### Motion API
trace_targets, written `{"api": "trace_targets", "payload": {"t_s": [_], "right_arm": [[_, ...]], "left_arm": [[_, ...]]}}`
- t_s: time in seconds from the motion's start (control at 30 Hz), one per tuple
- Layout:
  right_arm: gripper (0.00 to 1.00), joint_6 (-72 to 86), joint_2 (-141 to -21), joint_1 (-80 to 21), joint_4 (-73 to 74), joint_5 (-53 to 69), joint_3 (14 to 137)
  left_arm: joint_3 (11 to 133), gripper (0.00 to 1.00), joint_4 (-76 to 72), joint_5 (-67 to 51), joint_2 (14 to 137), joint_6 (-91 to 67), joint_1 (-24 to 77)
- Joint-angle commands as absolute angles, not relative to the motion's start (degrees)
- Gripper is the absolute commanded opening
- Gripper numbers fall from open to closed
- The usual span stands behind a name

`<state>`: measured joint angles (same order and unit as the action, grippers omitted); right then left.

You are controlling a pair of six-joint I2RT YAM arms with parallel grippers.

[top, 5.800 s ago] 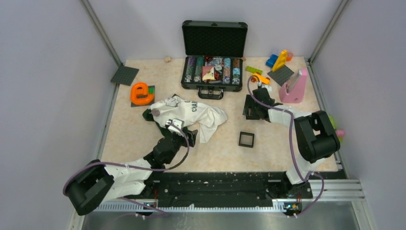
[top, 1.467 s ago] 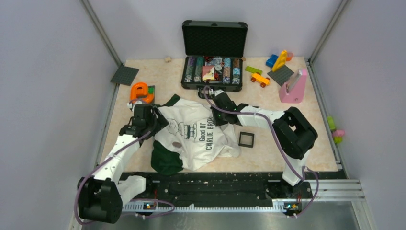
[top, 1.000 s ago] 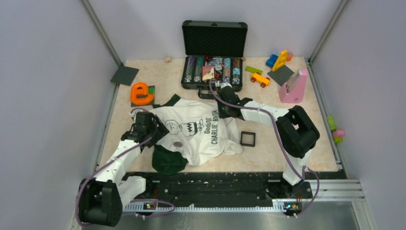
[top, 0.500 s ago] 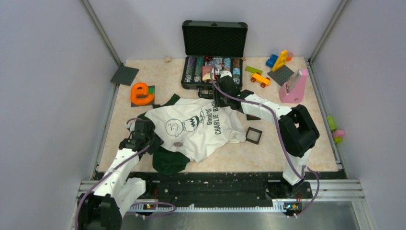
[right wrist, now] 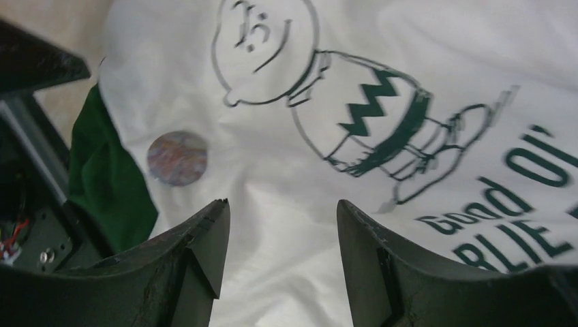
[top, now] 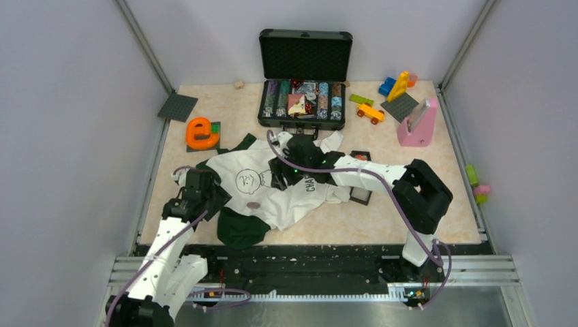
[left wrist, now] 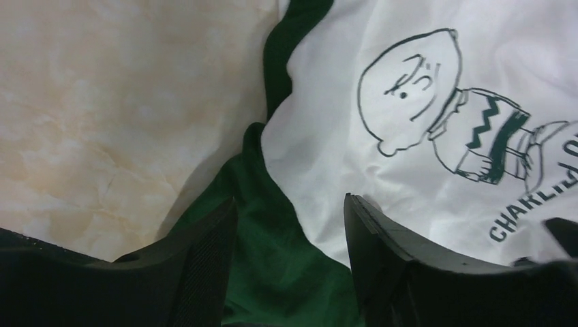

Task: Remove the brooch from the garment
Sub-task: Remove the brooch from the clothes.

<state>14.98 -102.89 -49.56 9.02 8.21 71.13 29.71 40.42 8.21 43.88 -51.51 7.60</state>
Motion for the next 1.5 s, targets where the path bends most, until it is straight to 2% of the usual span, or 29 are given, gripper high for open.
{"api": "trace_targets", "payload": {"t_s": [0.0,0.1,0.23,0.43,0.63,0.87,1.03,1.4,1.47], "right_arm": [[0.6,9.2,-100.0,-54.2,1.2,16.5,69.9],[0.6,8.4,-101.5,-55.8,-1.4,18.9,70.0],[0.58,11.2,-102.5,-55.9,-7.4,22.8,67.7],[0.4,14.8,-103.0,-56.3,-13.7,26.0,62.6],[0.37,17.3,-103.1,-56.9,-17.9,25.5,56.7],[0.19,18.9,-104.6,-56.9,-19.3,23.7,53.8],[0.12,19.8,-105.5,-56.9,-21.3,23.9,52.3],[0.1,20.7,-105.0,-56.9,-23.3,24.2,50.8],[0.1,20.9,-105.0,-56.9,-23.7,24.6,50.8]], "left_arm": [[36.3,0.64,43.5,6.1,42.5,-48.5,8.1],[36.6,0.64,42.7,-1.6,41.9,-46.6,8.1],[34.4,0.6,39.5,-12.2,42.8,-44.5,8.3],[32.6,0.49,35.7,-16.3,47.5,-44.6,11.1],[32.9,0.46,32.7,-13.8,51.7,-45.8,16.8],[32.3,0.45,30.9,-9.9,54.3,-46.3,18.4],[30.4,0.45,27.8,-8.7,54.3,-48.4,18.4],[28.1,0.42,26.5,-4.5,55.7,-49.7,18.4],[27.1,0.4,24.8,-4.7,55.5,-50.5,18.4]]}}
